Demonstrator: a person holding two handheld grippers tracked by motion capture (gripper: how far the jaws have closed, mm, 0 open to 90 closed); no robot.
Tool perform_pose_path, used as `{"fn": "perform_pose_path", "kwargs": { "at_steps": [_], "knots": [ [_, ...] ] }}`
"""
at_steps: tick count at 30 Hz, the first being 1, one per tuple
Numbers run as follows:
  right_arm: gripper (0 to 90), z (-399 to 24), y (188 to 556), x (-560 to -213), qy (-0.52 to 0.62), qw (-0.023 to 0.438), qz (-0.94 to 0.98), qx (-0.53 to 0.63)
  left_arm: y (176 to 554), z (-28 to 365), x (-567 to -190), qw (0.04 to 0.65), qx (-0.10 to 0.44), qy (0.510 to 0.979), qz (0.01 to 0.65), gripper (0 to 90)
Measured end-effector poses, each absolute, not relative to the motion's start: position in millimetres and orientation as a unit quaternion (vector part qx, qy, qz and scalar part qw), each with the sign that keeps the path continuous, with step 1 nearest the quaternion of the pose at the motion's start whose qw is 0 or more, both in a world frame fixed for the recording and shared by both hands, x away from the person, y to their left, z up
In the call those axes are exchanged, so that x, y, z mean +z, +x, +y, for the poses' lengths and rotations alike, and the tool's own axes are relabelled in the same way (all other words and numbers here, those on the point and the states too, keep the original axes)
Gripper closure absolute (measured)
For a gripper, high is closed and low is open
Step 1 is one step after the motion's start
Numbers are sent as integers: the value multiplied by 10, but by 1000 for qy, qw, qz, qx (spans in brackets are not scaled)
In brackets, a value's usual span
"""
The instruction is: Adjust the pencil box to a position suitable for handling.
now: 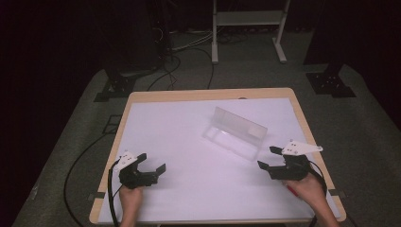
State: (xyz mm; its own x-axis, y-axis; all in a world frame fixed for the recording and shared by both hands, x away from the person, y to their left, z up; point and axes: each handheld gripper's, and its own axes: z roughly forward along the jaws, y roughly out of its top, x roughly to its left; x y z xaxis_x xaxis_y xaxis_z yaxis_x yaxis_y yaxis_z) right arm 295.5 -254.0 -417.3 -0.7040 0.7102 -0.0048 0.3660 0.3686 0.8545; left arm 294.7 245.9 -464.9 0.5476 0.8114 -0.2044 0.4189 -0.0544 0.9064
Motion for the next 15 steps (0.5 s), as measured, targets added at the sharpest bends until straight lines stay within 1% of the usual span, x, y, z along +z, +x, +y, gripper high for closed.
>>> {"fn": "perform_pose_path", "kwargs": {
  "at_steps": [15],
  "knots": [
    [257, -2256, 3093, -4110, 304, 184, 823, 444, 2947, 2453, -4649, 528, 185, 705, 436, 0]
  ]
}}
